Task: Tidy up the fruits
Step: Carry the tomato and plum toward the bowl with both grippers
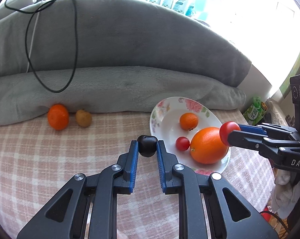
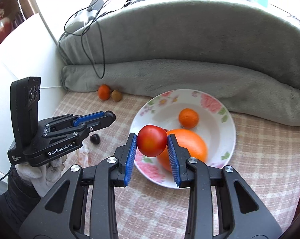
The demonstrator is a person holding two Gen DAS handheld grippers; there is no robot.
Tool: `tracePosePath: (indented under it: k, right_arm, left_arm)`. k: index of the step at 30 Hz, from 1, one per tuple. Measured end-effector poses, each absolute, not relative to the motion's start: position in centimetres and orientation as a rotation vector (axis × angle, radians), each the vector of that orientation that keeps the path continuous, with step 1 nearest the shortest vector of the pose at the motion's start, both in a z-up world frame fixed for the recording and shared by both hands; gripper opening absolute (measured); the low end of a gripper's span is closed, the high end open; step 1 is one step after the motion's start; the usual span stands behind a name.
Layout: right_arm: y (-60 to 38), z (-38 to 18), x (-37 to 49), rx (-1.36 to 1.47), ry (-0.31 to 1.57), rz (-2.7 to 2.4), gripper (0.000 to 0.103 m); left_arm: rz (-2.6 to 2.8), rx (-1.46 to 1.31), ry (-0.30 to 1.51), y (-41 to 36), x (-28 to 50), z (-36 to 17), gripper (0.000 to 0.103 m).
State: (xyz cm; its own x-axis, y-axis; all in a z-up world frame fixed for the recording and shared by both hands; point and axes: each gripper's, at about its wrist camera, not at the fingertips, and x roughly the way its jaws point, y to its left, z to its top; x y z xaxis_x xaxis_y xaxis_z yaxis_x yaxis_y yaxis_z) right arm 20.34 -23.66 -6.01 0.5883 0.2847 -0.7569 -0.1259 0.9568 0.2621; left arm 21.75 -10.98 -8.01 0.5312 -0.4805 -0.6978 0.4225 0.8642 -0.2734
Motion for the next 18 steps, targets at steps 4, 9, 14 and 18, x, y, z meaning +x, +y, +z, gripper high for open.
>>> tracePosePath:
  k: [4,9,14,18]
  right_arm:
    - [-25.1,-5.9,20.7,0.193,0.907,0.214,0.033]
    - [-26.6,-6.1,21.2,0.202,0.909,0.192,0.033]
    - [-27.7,-6.5,21.6,0.213,0.913,0.176,0.033]
    - [-28.3,-7.0,22.0,0.219,0.922,0.167,0.033]
  left_arm:
    - [-0.549,-0.071,0.852,-12.1,22.1,-7.9,0.017]
    - [-0.560,-0.063,0.852,-13.5,22.6,-7.9,0.017]
    - [-0.569,-0.046,0.855,-15.1,22.9,-8.0,0.017]
    - [-0.573,-0.037,0.857,-15.8,23.2,-8.1,0.017]
